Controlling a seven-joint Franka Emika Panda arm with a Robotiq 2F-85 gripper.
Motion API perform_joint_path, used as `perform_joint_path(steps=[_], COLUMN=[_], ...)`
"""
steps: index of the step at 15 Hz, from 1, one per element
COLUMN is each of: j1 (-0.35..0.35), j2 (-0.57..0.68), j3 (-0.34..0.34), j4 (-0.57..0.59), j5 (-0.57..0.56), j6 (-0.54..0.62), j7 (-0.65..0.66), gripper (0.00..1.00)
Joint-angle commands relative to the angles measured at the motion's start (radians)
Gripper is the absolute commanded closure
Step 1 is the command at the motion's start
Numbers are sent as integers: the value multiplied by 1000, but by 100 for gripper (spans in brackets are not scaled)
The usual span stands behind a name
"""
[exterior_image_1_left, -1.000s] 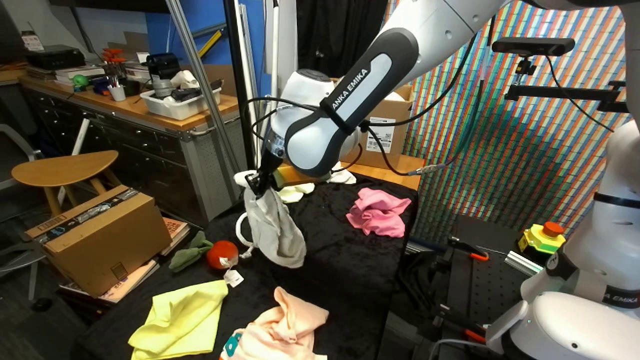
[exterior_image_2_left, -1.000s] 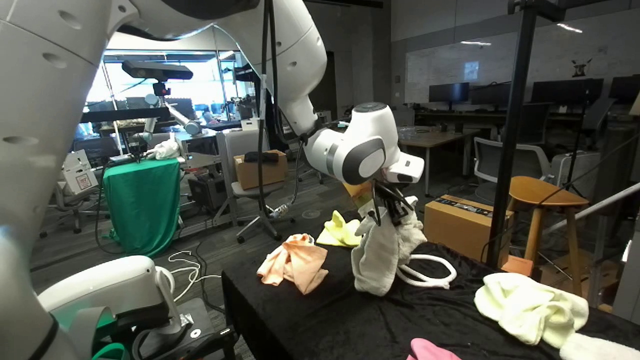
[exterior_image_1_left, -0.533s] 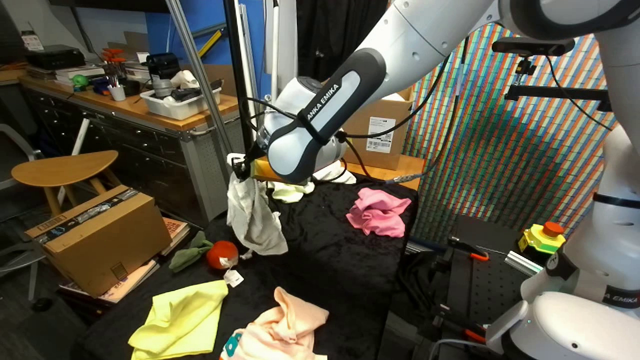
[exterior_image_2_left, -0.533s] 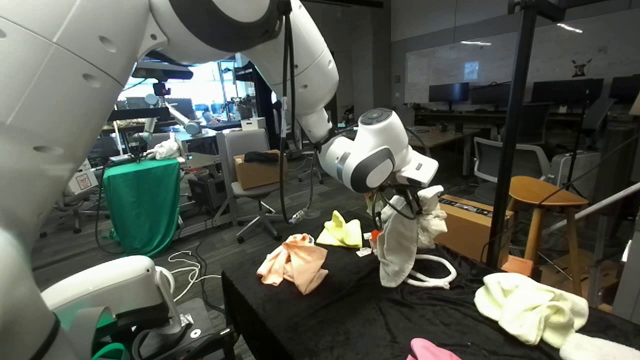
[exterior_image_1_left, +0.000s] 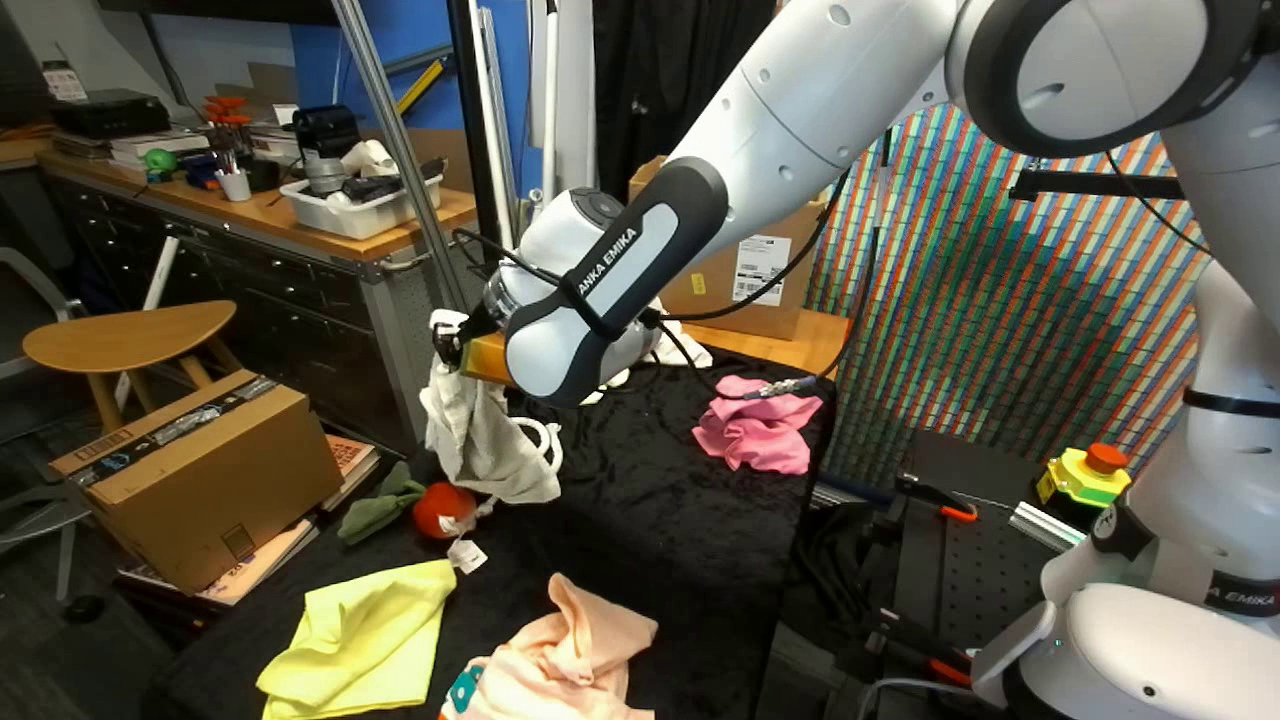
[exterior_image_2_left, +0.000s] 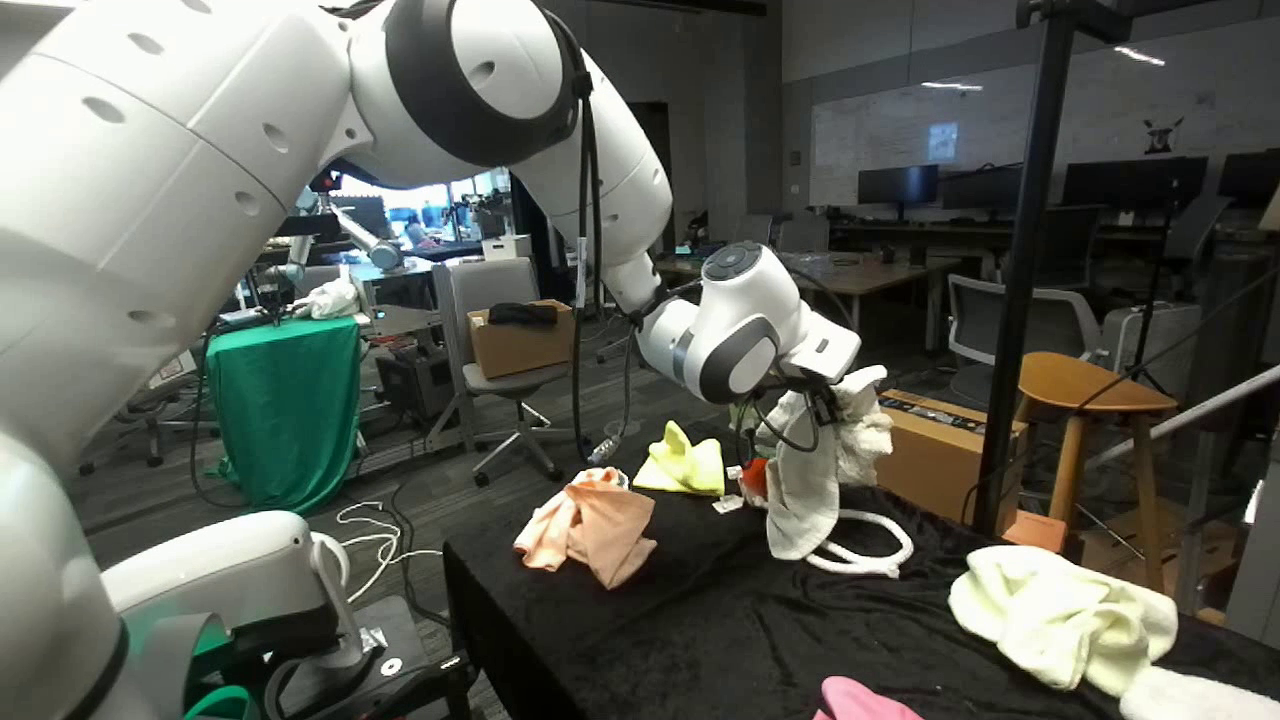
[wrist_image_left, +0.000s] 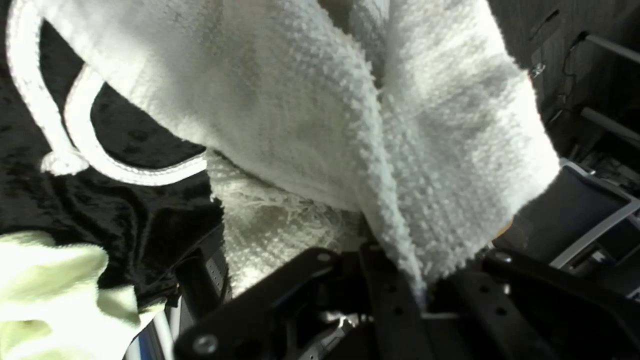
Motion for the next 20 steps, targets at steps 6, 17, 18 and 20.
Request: perform_joint_path(steps=[6,17,18,20], j1=[6,36,55,63], j2=[37,-13,-12,-16], j3=[0,-5,-20,-3], j4=[73,31,33,39], j5=[-18,-84,-108,-156], j6=[-90,-275,-288,-326], j7=[-13,-109,-116,-161], gripper=[45,0,0,1])
